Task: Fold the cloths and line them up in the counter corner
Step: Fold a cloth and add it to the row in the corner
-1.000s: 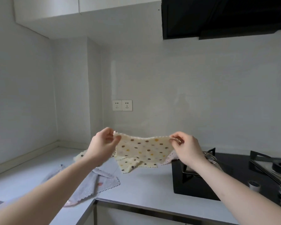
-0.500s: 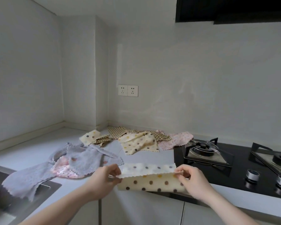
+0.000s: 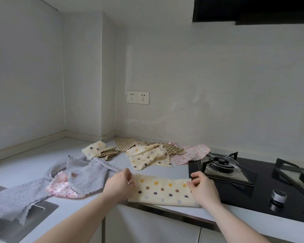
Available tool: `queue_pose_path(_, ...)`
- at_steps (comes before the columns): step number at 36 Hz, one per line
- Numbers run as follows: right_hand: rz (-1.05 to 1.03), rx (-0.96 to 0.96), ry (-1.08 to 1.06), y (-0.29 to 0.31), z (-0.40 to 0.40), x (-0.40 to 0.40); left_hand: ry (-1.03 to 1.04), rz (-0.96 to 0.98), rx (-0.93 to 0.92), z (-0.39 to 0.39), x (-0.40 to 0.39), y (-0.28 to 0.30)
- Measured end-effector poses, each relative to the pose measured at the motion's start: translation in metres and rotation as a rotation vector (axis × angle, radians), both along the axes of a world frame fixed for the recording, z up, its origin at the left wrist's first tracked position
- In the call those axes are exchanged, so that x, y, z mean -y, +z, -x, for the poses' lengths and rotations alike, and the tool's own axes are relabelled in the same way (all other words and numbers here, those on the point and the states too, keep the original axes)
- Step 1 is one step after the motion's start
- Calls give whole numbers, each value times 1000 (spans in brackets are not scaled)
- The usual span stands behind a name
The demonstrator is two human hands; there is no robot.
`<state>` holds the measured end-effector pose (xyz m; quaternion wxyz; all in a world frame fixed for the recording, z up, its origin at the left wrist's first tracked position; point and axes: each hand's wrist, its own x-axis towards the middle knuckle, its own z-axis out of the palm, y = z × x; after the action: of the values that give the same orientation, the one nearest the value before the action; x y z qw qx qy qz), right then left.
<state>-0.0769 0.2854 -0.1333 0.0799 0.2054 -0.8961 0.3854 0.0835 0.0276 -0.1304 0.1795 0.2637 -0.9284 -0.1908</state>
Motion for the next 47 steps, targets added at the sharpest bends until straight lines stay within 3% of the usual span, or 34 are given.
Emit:
queue_pose_path(5, -80, -113, -90, -22, 0, 2, 17, -62, 13, 10, 1, -4)
queue_pose_path(11, -171, -110, -136, -24, 2, 5, 28, -78, 9, 25, 1, -9)
queue_pose_path(18, -261, -121, -152, -27, 3, 5, 78, 37, -69, 32, -3, -29)
queue_pose_path(28, -84, -110, -101, -27, 8, 2, 70, -1, -104, 39, 3, -32)
queue_pose_path(35, 288, -4, -71, -20, 2, -4, 70, -70, -139, 37, 5, -30)
queue_pose_path(42, 258, 77, -114, -16, 0, -12, 41, -11, -76, 36, -2, -32)
queue_pose_path(47, 278, 163, -99, 18, 8, -11, 34, 21, -80, 36, -2, -29)
